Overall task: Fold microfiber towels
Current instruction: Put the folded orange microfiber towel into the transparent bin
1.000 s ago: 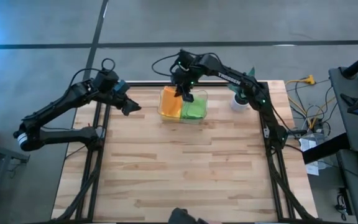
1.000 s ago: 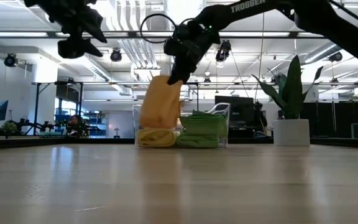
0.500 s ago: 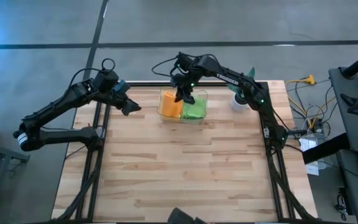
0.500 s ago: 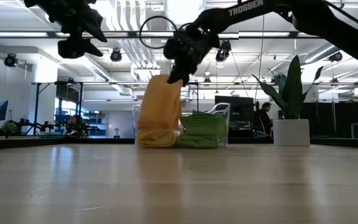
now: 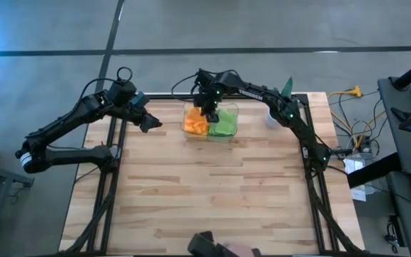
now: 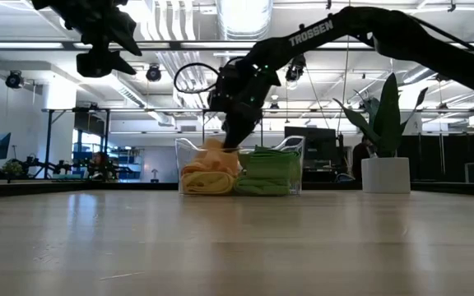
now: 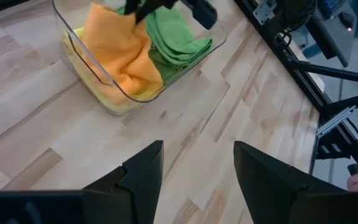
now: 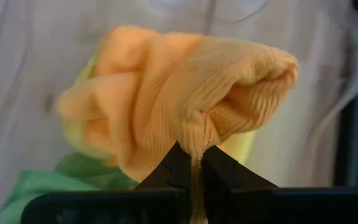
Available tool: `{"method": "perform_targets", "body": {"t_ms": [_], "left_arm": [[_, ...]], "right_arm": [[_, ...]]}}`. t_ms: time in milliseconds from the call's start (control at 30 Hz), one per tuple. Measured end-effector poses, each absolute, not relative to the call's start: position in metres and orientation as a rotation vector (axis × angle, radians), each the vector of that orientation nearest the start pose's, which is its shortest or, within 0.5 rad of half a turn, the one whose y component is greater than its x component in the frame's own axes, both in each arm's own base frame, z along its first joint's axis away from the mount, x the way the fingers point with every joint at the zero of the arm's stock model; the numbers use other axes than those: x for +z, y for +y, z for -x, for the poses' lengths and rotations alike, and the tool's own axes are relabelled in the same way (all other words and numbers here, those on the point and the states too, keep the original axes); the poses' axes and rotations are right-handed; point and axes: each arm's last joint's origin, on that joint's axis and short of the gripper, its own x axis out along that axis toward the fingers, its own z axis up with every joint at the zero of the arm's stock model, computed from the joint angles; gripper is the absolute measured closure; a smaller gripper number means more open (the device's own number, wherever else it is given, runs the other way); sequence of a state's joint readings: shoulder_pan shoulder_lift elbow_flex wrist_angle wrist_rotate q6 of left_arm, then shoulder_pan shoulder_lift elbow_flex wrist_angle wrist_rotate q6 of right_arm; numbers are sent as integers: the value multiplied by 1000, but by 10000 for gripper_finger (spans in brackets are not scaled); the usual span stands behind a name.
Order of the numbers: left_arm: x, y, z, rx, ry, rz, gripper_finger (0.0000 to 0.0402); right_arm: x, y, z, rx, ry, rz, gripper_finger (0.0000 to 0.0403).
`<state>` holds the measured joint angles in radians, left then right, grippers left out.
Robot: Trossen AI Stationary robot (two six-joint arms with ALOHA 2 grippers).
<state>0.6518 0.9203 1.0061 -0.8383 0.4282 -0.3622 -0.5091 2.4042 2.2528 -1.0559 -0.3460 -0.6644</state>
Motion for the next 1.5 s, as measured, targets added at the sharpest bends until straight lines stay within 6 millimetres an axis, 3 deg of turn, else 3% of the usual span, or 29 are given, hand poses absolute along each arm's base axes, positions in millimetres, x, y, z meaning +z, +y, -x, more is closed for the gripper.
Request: {"method": "perform_targets", "body": {"t_ms": [300, 467, 633, 767, 867, 1200, 1500], "left_arm": [[330, 92, -141, 339, 606, 758, 222], [330, 91, -141, 335, 607, 756, 222], [330, 91, -141, 333, 608, 753, 222], [330, 91, -141, 333, 608, 752, 222], [330, 91, -141, 328, 609, 739, 222], [330, 91, -141, 323, 612, 726, 222], [328, 93, -144, 317, 629, 711, 222]], "right_arm": [[219, -241, -447, 161, 1024, 165, 383], [222, -243, -445, 124, 1025, 117, 324], [244, -243, -439, 58, 1007, 130, 264], [264, -242, -432, 0, 960, 10, 238], [268, -239, -433, 41, 899, -153, 228], [240, -216, -450, 20, 942, -168, 223], [188, -206, -442, -15, 1094, -207, 223]]}}
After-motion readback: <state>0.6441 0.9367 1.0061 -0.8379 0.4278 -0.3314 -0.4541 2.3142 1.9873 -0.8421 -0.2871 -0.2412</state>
